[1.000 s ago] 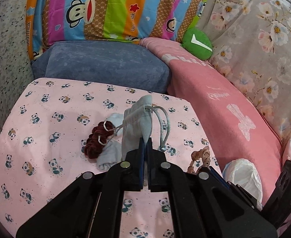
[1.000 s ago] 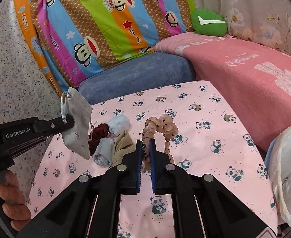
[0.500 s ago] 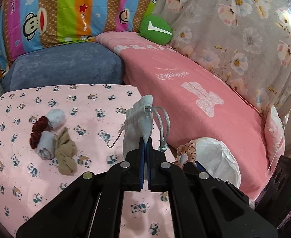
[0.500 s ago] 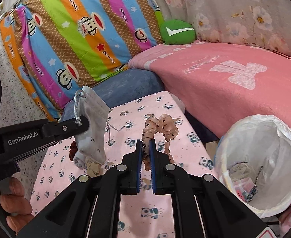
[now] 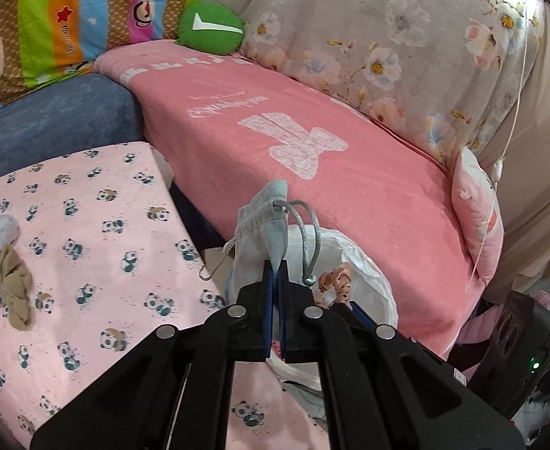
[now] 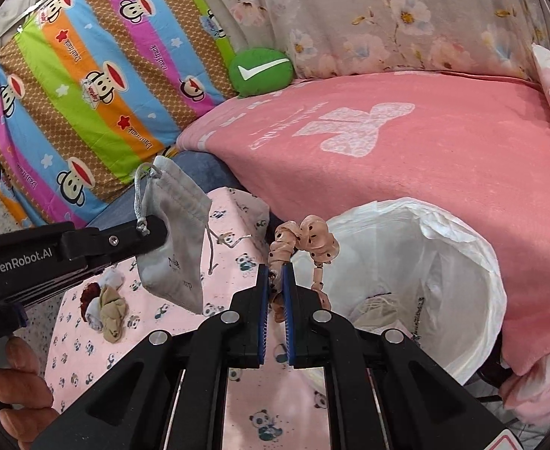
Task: Collect trash
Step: 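Carry the pouch and scrunchie over the trash bin and open both grippers, then move both tools back over the table toward the remaining cloth items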
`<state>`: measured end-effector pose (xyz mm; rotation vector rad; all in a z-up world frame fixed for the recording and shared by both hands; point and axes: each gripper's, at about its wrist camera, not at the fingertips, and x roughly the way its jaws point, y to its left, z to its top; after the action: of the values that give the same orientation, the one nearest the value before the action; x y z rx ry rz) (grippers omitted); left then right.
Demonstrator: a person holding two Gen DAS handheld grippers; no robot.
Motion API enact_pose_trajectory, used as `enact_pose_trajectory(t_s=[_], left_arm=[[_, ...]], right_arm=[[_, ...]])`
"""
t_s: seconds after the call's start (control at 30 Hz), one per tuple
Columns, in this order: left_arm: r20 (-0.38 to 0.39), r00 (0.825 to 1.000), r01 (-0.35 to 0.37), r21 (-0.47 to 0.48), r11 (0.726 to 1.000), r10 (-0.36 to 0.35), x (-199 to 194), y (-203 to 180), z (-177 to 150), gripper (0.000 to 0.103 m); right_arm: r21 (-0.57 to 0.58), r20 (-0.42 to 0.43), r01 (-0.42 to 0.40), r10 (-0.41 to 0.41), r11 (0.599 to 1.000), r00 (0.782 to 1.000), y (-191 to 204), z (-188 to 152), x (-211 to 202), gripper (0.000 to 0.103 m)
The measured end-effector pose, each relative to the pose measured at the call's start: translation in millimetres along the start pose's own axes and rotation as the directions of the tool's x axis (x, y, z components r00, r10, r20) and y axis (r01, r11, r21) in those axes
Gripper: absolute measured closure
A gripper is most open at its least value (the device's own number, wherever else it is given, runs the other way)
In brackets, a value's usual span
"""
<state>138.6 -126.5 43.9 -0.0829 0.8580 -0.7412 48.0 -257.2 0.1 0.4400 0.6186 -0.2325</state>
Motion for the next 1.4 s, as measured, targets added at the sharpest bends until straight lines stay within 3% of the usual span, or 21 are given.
enact_pose_trajectory(t_s=[0.27, 0.33, 0.4, 0.47, 0.63, 0.8, 1.13, 1.4], left_arm=[[-0.039, 0.997, 0.061, 0.023, 0.998, -0.06, 33.3, -23.7, 0.8, 0.101], [-0.037, 0.997, 0.068, 0.021, 0.998, -0.067, 37.2, -24.0, -0.6, 0.094], [-0.039, 0.997, 0.062, 0.008, 0.998, -0.062, 40.2, -21.4, -1.9, 0.063], [-0.026, 0.999, 0.035, -0.001, 0.999, -0.035, 40.0, -18.0, -3.7, 0.057], [-0.025, 1.0, -0.019, -0.017, 1.0, 0.019, 38.4, -4.1, -5.5, 0.055], [-0.02, 0.998, -0.063, -0.043, 0.997, 0.062, 32.9, 12.7, -8.8, 0.055], [-0.007, 0.993, -0.12, -0.086, 0.989, 0.12, 14.5, 43.3, -19.2, 0.055], [0.01, 0.979, -0.201, -0.15, 0.968, 0.205, -8.5, 86.4, -27.7, 0.048]], right_arm=[[0.029, -0.014, 0.054, -0.053, 0.998, 0.998, -31.1, -0.4, 5.5, 0.095], [0.021, -0.017, 0.069, -0.069, 0.997, 0.997, -32.9, -2.2, 7.3, 0.094], [0.011, -0.018, 0.088, -0.088, 0.996, 0.996, -32.3, -3.1, 9.0, 0.089], [0.006, -0.019, 0.105, -0.105, 0.994, 0.994, -32.0, -3.3, 10.2, 0.089], [-0.008, -0.017, 0.131, -0.131, 0.991, 0.991, -30.4, -4.4, 12.2, 0.088], [-0.026, -0.015, 0.129, -0.129, 0.991, 0.992, -22.3, -5.2, 12.3, 0.074], [-0.058, -0.005, 0.111, -0.112, 0.992, 0.994, -0.5, -5.1, 10.0, 0.065], [-0.112, -0.019, 0.073, -0.076, 0.991, 0.997, 34.6, -12.9, 16.2, 0.057]])
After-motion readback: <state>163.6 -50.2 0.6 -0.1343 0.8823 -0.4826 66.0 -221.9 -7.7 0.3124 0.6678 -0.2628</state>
